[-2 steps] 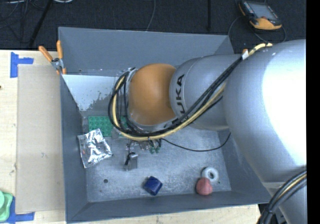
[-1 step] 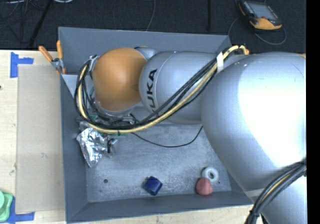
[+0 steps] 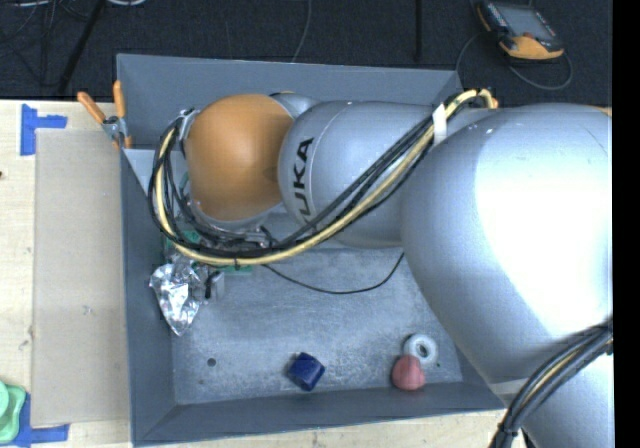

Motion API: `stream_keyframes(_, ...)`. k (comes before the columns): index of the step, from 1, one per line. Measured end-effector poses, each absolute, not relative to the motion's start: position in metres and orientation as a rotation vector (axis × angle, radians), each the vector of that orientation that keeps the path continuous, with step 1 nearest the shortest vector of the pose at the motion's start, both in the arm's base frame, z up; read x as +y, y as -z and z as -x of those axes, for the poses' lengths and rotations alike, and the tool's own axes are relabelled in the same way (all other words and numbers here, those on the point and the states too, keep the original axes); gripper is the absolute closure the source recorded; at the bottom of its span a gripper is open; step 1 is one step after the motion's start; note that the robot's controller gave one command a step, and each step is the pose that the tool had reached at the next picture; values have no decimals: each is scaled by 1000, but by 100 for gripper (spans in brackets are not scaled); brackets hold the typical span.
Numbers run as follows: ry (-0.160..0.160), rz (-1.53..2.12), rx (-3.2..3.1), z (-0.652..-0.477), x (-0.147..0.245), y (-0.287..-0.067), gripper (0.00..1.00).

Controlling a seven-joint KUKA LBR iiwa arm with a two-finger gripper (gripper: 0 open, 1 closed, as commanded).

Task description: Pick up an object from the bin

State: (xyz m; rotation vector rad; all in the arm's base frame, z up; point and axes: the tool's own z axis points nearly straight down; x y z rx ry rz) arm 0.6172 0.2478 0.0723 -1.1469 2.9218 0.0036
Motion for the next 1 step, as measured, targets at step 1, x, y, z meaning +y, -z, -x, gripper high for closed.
stream_keyframes(1,0,1146,2914,-593,224,-244,100)
